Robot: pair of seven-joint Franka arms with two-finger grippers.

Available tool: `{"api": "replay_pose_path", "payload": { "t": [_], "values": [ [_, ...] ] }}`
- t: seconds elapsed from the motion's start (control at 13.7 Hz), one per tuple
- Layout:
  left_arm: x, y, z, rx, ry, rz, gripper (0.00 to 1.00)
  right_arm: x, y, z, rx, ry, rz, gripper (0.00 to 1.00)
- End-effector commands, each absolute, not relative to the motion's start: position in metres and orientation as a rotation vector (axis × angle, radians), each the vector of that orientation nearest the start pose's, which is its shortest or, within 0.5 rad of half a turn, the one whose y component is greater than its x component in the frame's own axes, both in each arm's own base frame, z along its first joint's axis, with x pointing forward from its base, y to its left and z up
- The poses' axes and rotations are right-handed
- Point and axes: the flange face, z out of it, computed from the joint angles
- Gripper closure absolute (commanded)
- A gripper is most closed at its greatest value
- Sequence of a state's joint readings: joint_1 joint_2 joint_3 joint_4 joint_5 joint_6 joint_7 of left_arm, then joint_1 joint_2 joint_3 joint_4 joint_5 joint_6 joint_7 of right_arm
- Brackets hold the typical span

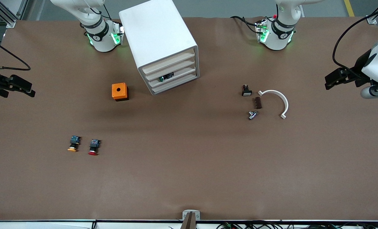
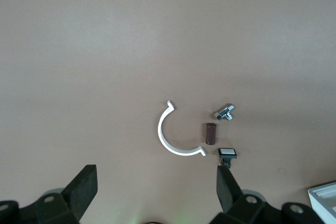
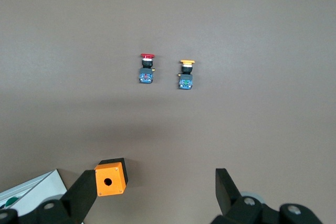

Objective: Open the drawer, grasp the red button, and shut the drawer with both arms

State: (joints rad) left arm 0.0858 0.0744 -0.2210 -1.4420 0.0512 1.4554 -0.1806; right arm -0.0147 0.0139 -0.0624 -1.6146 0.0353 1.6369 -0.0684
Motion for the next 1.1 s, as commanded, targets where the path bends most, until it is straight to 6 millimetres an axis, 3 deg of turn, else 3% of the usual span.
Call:
{"api": "replay_pose_path", "payload": {
  "t": [0.0,0.29,0.58,1.02],
  "values": [
    [0.538,-0.061,0.639,-3.117,-0.076,0.097,0.00,0.555,-0.040,0.607,-3.121,0.038,-0.036,0.00],
    [0.512,-0.064,0.640,-3.140,-0.069,0.091,0.00,0.555,-0.039,0.607,-3.121,0.036,-0.040,0.00],
    [0.502,-0.069,0.639,-3.140,-0.074,0.066,0.00,0.558,-0.037,0.610,-3.122,0.031,-0.079,0.00],
    [0.502,-0.067,0.642,-3.131,-0.078,0.029,0.00,0.558,-0.037,0.609,-3.122,0.027,-0.076,0.00]
  ]
}}
